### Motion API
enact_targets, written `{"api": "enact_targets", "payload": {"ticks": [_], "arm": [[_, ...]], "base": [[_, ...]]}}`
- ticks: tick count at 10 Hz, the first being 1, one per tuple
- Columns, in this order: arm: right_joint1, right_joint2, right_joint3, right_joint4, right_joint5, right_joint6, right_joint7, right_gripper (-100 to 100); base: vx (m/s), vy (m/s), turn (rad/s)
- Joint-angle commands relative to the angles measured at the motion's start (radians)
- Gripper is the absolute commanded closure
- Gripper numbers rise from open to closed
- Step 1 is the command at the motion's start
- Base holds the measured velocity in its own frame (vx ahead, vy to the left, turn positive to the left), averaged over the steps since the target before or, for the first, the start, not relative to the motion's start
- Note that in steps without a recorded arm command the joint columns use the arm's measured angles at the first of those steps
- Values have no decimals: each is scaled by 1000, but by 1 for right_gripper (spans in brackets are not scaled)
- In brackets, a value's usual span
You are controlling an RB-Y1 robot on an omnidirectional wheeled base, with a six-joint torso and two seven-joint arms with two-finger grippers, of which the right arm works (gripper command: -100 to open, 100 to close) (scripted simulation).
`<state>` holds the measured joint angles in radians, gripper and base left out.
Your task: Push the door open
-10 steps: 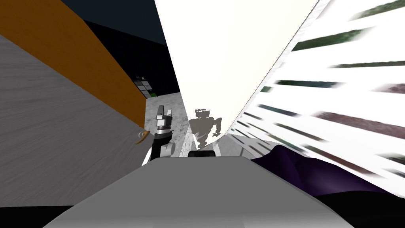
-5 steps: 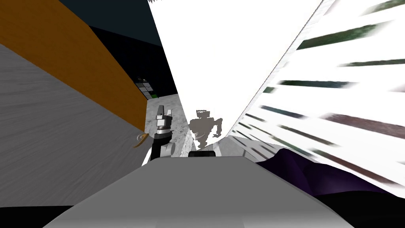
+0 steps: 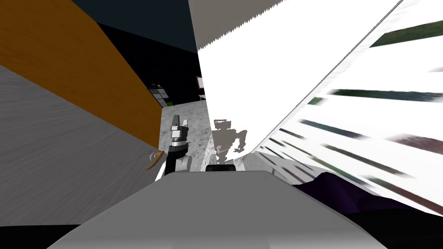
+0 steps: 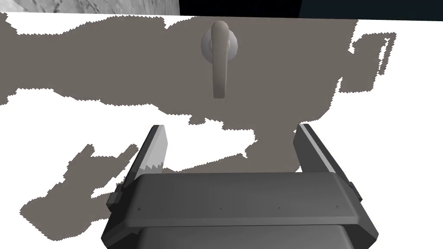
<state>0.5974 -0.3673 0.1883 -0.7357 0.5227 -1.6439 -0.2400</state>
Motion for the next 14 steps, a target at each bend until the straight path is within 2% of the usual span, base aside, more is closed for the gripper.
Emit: {"api": "enact_targets", "payload": {"ticks": [1,6,8,10,11,12,14], "arm": [[-1,0,-1,-6,-5,14,-5,-100],[3,-2,-6,-25,-22,42,-21,-100],[8,-6,-9,-33,-32,42,-30,-100],[14,-10,-12,-39,-41,30,-39,-100],[11,-8,-11,-36,-38,35,-35,-100],[11,-8,-11,-36,-38,35,-35,100],[11,-8,-11,-36,-38,35,-35,100]], "base": [[144,92,38],[164,132,34],[158,137,33],[146,114,26],[72,48,1],[-11,-5,-4],[-26,-19,2]]}}
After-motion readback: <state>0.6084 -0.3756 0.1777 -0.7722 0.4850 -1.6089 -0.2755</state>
